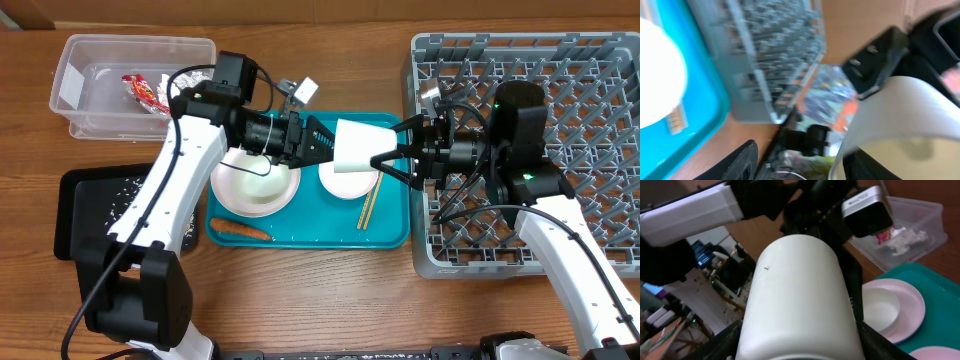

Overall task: Sort waste into correct bins and load items into the dishwasher
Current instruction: 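Place the cup in the dish rack with right gripper and withdraw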

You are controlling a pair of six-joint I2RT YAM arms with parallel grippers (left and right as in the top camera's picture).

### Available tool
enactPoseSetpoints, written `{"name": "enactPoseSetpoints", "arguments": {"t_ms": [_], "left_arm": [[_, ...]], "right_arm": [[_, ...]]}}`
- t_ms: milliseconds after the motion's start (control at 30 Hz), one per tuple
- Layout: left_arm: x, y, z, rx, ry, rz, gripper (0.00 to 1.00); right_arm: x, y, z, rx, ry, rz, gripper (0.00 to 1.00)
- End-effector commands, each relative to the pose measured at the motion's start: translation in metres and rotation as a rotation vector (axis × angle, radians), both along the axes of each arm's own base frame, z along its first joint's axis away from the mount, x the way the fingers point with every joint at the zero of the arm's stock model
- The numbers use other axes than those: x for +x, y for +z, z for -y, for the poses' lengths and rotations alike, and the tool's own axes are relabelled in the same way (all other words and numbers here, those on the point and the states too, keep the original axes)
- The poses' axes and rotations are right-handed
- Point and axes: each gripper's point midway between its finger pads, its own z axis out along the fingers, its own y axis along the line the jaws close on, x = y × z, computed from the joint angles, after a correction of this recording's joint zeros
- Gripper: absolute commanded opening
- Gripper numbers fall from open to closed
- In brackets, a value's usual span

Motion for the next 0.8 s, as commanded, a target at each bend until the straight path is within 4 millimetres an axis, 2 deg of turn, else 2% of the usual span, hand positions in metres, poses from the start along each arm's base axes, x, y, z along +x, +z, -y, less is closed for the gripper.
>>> {"name": "enactPoseSetpoints", "arguments": {"t_ms": [0, 167, 333, 500, 633, 767], "left_arm": [[0.027, -0.034, -0.044, 0.276, 0.171, 0.004, 0.57], [0.031, -0.049, -0.093, 0.49, 0.292, -0.002, 0.59], [0.024, -0.058, -0.156, 0.76, 0.431, -0.021, 0.6], [0.01, -0.052, -0.219, 0.962, 0.583, -0.055, 0.59], [0.001, -0.043, -0.259, 1.026, 0.722, -0.098, 0.58], [-0.007, -0.035, -0.29, 1.044, 0.829, -0.127, 0.58]], "right_arm": [[0.019, -0.007, 0.003, -0.062, -0.132, -0.072, 0.44], [0.053, -0.048, 0.029, -0.241, -0.42, -0.159, 0.42], [0.063, -0.059, 0.066, -0.396, -0.638, -0.216, 0.41], [0.062, -0.051, 0.14, -0.641, -0.954, -0.299, 0.38], [0.045, -0.042, 0.201, -0.792, -1.146, -0.389, 0.38], [0.026, -0.046, 0.269, -0.889, -1.35, -0.493, 0.38]]}}
